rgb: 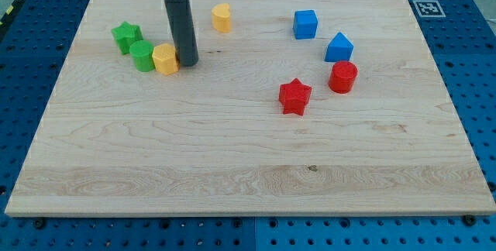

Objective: Move your arm closer to yellow heart

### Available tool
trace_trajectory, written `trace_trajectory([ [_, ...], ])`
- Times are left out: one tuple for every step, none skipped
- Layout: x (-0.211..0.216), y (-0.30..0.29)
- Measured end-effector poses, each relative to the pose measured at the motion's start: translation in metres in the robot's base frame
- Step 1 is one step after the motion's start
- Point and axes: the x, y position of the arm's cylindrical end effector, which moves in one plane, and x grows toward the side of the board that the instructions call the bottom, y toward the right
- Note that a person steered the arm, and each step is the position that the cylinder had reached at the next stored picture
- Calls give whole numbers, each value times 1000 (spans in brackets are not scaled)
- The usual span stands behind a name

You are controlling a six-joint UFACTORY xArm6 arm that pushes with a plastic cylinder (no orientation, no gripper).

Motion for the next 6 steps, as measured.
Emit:
trace_trajectory([
  [-11,0],
  [-44,-6],
  [-82,-12],
  [-122,-2],
  [-143,57],
  [-129,113],
])
